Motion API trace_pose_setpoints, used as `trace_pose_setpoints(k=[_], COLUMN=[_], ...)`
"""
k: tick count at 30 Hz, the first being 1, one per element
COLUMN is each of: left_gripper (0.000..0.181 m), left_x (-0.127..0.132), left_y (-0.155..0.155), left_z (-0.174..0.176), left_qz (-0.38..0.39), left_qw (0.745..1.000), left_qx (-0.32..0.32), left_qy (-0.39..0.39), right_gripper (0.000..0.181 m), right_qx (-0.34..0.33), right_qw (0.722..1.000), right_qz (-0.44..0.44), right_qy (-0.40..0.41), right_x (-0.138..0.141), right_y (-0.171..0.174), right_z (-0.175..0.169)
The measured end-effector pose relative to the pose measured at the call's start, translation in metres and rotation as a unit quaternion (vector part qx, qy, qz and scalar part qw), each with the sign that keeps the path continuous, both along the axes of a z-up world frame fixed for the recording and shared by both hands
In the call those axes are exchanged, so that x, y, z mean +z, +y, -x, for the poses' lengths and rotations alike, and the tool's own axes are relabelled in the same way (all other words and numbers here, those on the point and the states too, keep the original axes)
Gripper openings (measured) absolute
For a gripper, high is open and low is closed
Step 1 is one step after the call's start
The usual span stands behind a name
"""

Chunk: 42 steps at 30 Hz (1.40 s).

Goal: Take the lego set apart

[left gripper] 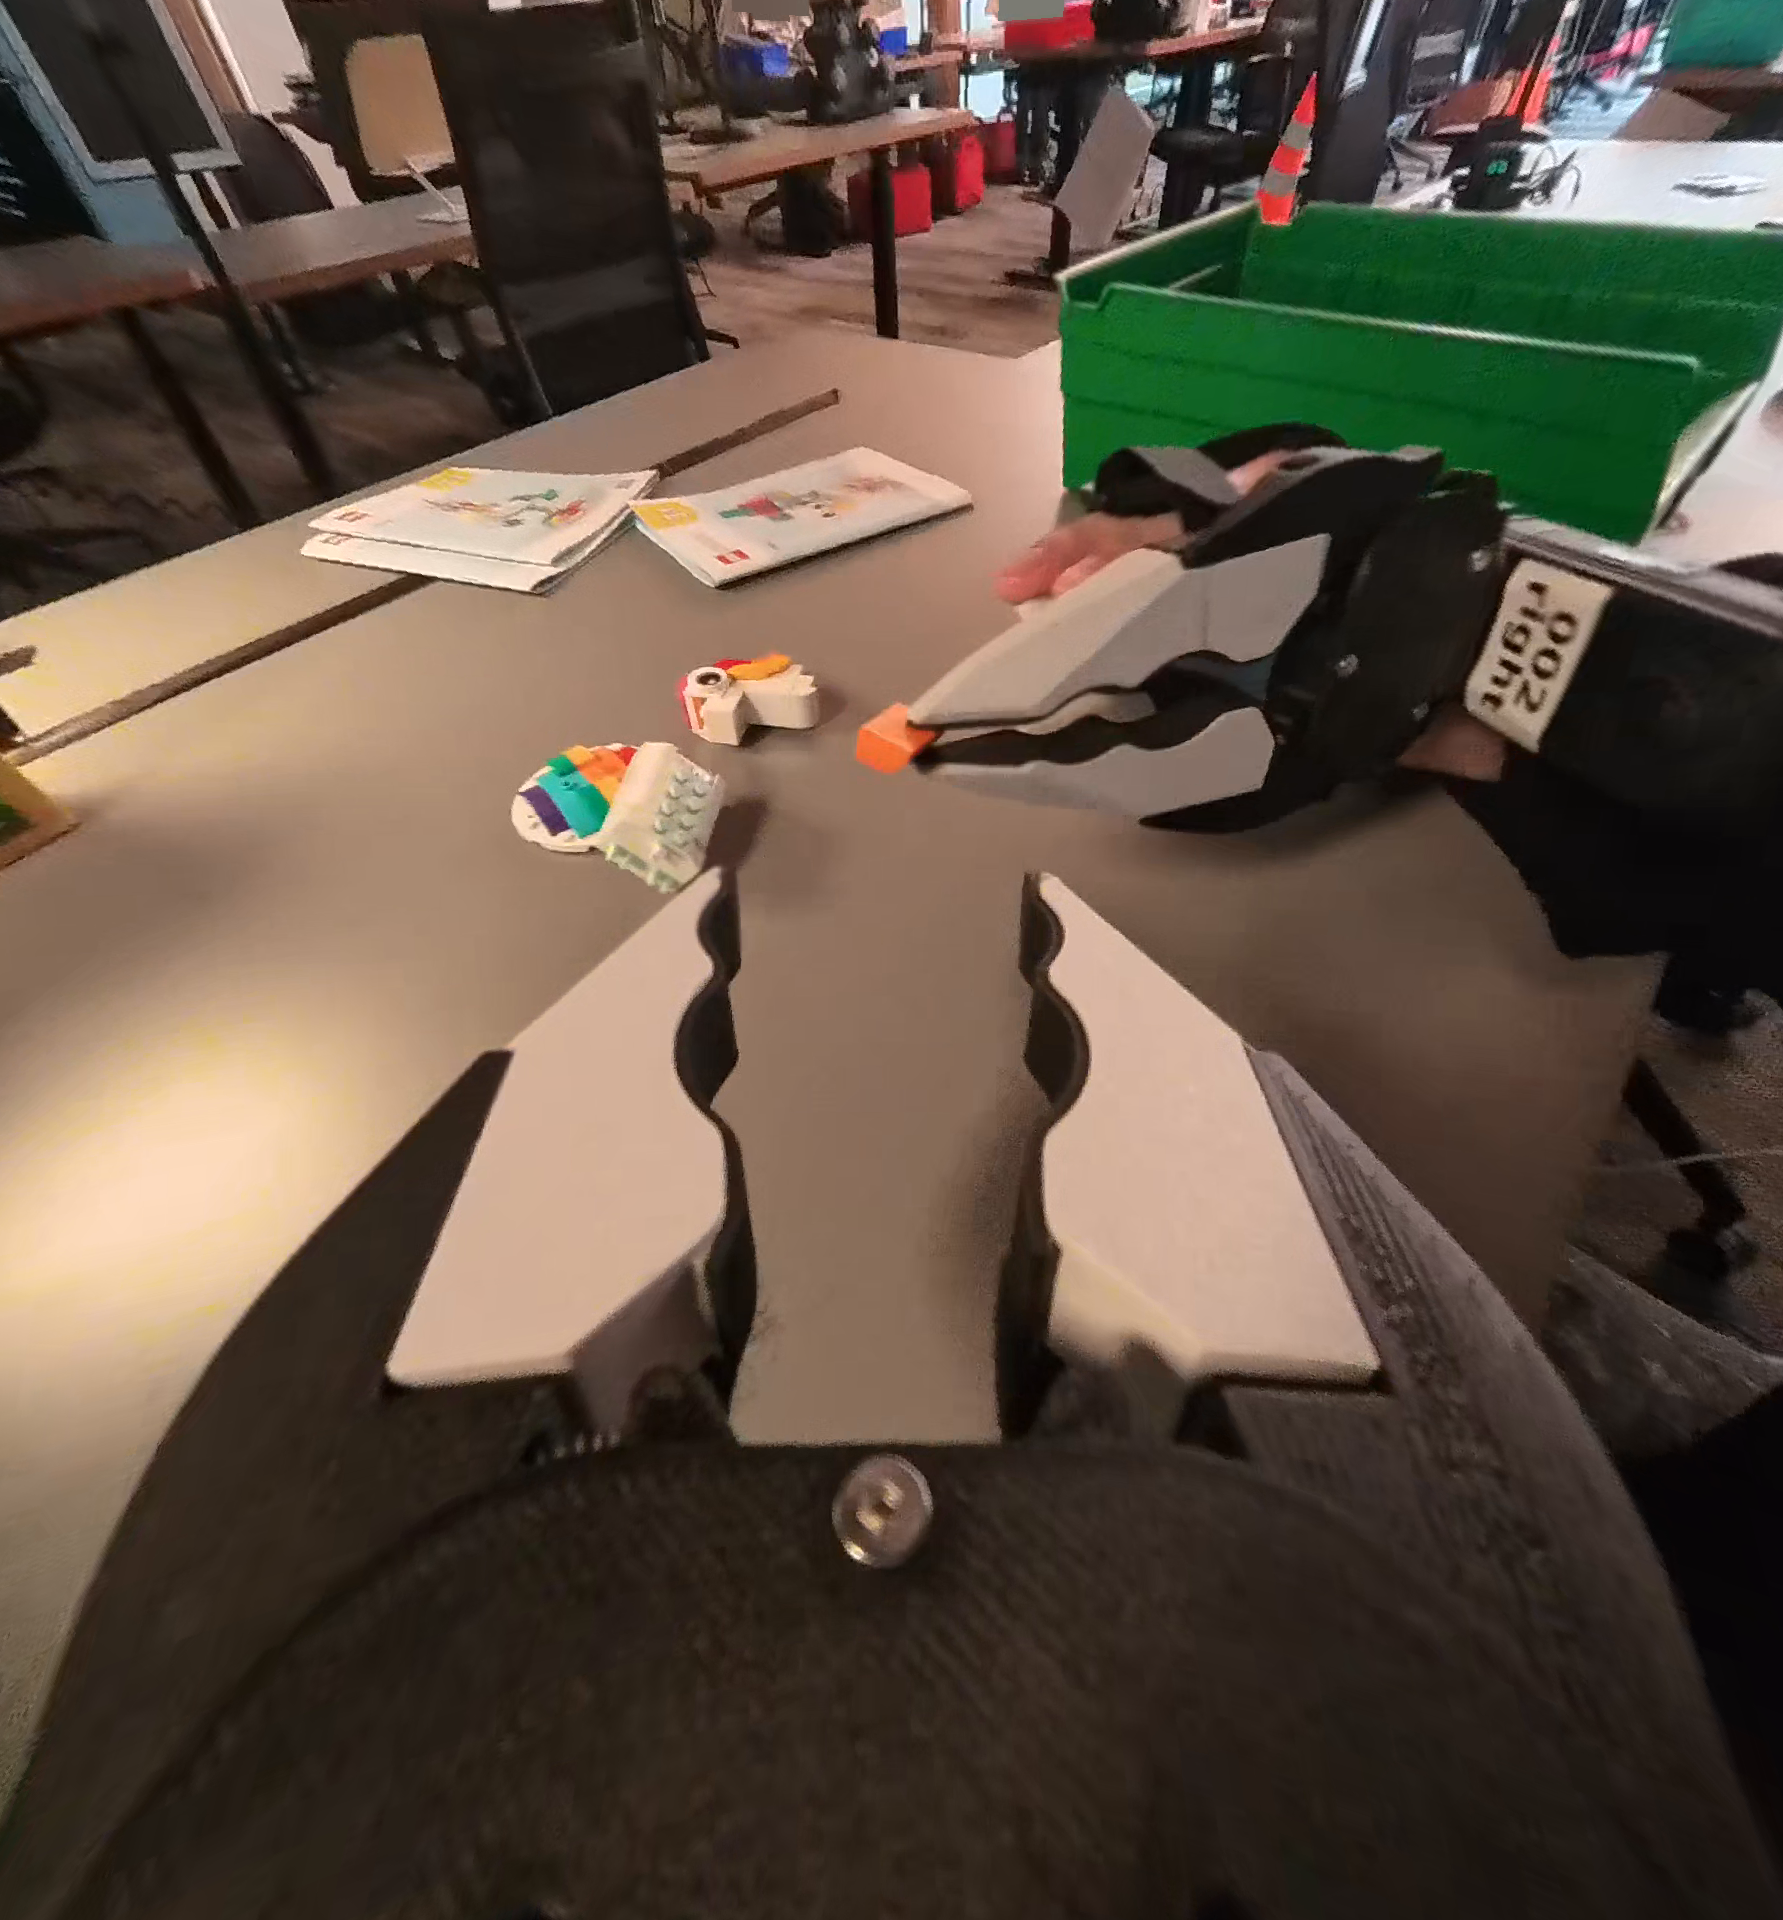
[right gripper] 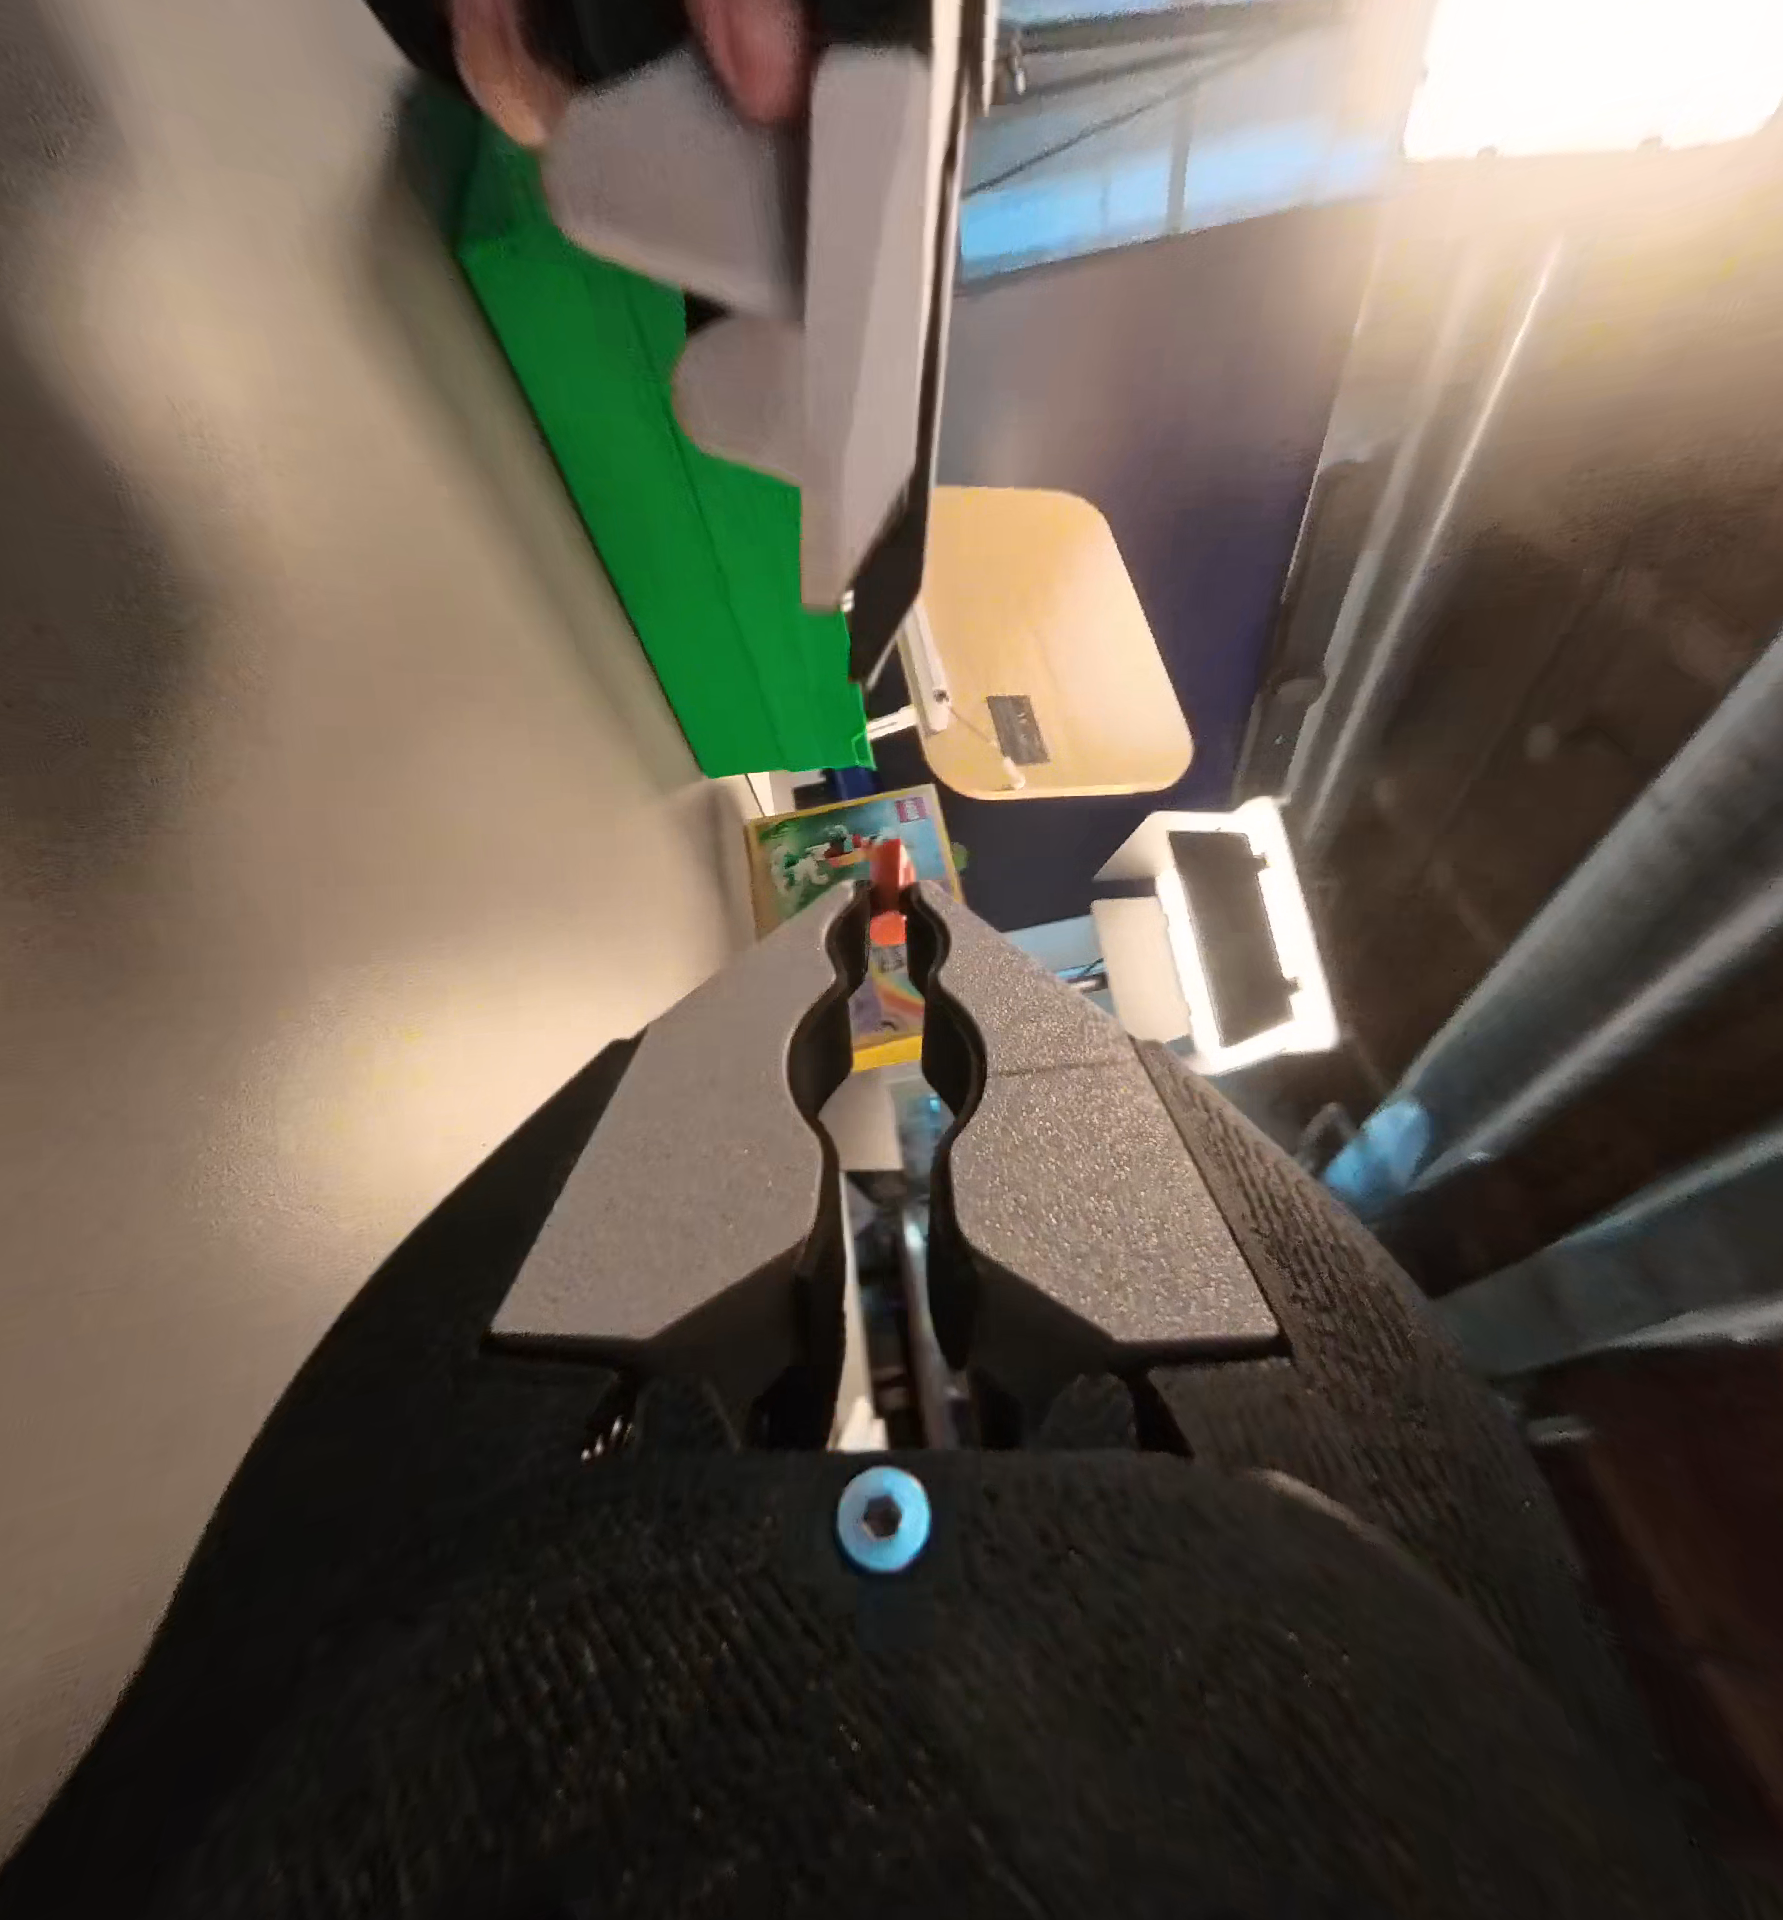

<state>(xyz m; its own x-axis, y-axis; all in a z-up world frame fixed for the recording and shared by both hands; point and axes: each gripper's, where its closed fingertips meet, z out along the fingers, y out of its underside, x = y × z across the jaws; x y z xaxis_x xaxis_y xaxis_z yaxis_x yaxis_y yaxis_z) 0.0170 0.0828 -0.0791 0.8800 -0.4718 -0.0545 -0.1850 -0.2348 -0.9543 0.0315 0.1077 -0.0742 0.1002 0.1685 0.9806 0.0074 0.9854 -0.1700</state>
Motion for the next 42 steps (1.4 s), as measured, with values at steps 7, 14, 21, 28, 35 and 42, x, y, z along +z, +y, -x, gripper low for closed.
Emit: trace_pose_setpoints(k=[7,14,21,28,35,42], left_gripper=[0.042,0.029,0.015,0.014,0.014,0.014], left_x=[-0.016,-0.008,-0.009,0.029,0.096,0.021], left_y=[0.02,0.015,0.01,-0.001,-0.051,-0.095], left_z=[-0.015,-0.024,-0.028,-0.006,0.138,0.269], left_qz=[0.036,0.037,0.06,-0.04,-0.161,0.058], left_qw=[0.996,0.984,0.972,0.983,0.953,0.89], left_qx=[-0.026,-0.082,-0.113,-0.068,0.246,0.448], left_qy=[-0.075,-0.157,-0.197,-0.165,-0.079,0.059], right_gripper=[0.004,0.004,0.004,0.015,0.013,0.016], right_qx=[0.037,0.058,0.069,0.045,-0.108,-0.226], right_qw=[0.999,0.997,0.996,0.995,0.968,0.898], right_qz=[0.015,0.035,0.048,0.085,0.222,0.375], right_qy=[-0.018,-0.038,-0.04,-0.001,0.049,0.035], right_x=[-0.005,-0.01,-0.01,0.002,0.012,-0.018], right_y=[-0.013,-0.02,-0.025,-0.008,0.073,0.138], right_z=[-0.001,0.0,-0.001,-0.004,-0.01,-0.021])
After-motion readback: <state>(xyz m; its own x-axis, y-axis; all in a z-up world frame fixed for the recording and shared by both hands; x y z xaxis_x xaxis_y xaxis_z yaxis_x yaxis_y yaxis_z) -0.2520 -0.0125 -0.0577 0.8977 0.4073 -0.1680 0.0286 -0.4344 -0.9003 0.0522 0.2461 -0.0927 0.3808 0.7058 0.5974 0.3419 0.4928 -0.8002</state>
